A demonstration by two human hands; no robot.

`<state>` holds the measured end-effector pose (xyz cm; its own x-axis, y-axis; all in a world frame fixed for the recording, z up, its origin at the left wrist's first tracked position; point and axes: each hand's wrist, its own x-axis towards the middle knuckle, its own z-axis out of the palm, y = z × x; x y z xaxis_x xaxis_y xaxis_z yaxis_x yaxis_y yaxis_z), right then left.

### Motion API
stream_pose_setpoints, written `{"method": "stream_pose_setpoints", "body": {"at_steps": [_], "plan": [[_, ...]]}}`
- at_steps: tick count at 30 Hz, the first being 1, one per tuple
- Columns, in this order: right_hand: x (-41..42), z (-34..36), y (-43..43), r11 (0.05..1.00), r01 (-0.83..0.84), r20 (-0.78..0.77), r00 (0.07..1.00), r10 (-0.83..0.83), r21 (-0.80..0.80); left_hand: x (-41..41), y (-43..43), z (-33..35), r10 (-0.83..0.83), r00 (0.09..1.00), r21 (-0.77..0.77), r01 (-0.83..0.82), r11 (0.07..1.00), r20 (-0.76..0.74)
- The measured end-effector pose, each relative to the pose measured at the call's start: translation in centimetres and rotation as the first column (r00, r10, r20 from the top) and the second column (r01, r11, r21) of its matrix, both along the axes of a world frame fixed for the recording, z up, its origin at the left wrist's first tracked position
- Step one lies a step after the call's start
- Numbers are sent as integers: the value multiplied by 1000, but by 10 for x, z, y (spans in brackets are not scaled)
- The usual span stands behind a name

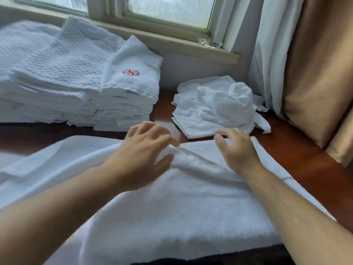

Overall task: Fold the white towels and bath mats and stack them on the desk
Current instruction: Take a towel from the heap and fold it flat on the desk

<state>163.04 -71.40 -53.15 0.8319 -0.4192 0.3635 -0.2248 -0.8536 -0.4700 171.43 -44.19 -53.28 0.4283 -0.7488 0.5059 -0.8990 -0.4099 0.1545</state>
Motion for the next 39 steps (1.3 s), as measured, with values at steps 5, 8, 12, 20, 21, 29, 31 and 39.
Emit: {"method": "stream_pose_setpoints", "body": {"at_steps": [5, 8, 12, 20, 21, 29, 31, 39], "plan": [[42, 3, 162, 801, -567, -239, 819, 522, -193, -2, 141, -12, 499, 851, 258, -450, 855, -167], [55, -14, 212, 832, -490, -303, 859, 411, -261, -5, 189, -24, 670, 717, 363, -582, 727, -192], [69, -25, 219, 872, -450, -128, 893, 432, -190, 12, 212, -28, 618, 733, 301, -543, 784, -284], [86, -23, 201, 866, -416, -16, 903, 428, -279, 88, 192, -27, 605, 663, 151, -609, 779, -441], [84, -21, 202, 840, -425, 6, 891, 454, -338, 93, 187, -27, 608, 659, 125, -626, 769, -443], [73, -24, 254, 625, -761, -496, 616, 611, -174, 103, 182, -10, 567, 734, 61, -591, 805, -374], [75, -28, 252, 622, -761, -498, 617, 609, -183, 96, 192, 2, 501, 797, -161, -573, 803, -338], [61, -12, 254, 405, -692, -99, 565, 819, -598, 46, 230, 14, 469, 859, -298, -511, 806, -205]]}}
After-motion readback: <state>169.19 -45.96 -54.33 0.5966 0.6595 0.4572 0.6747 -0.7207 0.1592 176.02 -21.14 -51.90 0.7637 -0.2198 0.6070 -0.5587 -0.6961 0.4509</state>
